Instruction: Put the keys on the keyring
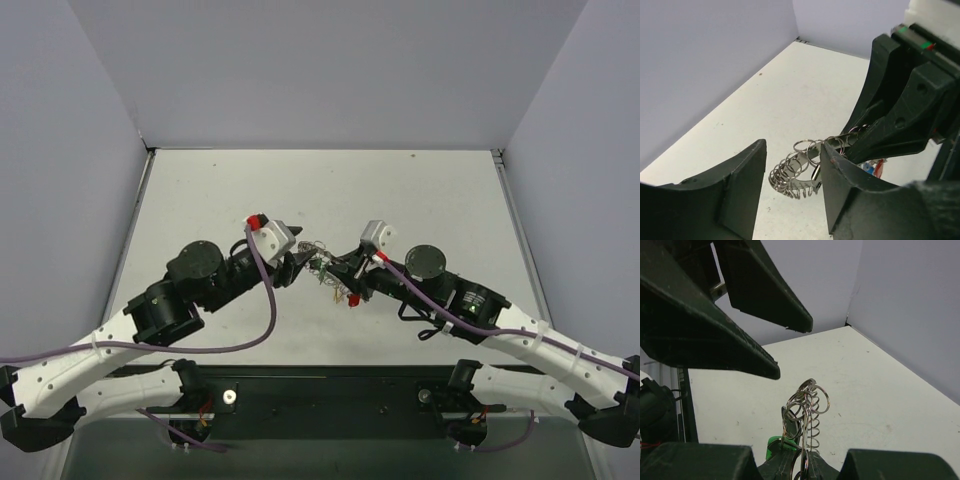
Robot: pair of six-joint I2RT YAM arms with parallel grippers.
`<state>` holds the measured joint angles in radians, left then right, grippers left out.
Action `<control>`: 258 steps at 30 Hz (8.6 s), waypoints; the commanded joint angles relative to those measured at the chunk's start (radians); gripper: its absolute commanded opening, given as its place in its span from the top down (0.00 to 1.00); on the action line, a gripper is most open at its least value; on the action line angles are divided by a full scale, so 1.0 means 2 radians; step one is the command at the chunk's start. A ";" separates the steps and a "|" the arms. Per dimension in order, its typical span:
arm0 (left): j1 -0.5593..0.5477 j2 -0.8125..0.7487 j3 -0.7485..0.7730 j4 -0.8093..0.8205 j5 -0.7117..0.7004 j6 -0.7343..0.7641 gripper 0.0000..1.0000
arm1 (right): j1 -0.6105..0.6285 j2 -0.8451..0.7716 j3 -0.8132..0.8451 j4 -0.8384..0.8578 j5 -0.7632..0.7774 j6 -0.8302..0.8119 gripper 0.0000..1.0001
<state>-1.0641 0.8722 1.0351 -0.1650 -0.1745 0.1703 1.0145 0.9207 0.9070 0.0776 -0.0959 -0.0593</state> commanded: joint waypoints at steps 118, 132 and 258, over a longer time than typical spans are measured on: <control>0.251 0.168 0.075 0.064 0.523 -0.392 1.00 | -0.061 -0.041 -0.040 0.064 -0.095 -0.003 1.00; 0.227 0.093 0.015 0.109 0.391 -0.397 1.00 | -0.065 -0.065 -0.042 0.061 -0.086 -0.003 0.21; 0.141 0.011 -0.004 0.026 0.405 -0.139 0.68 | -0.208 0.042 0.103 0.114 -0.557 0.144 1.00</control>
<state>-0.7837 0.8989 1.0298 -0.2016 0.5838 -0.0895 0.6025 1.0275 1.0664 0.1764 -1.1629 0.2108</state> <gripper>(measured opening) 0.317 0.030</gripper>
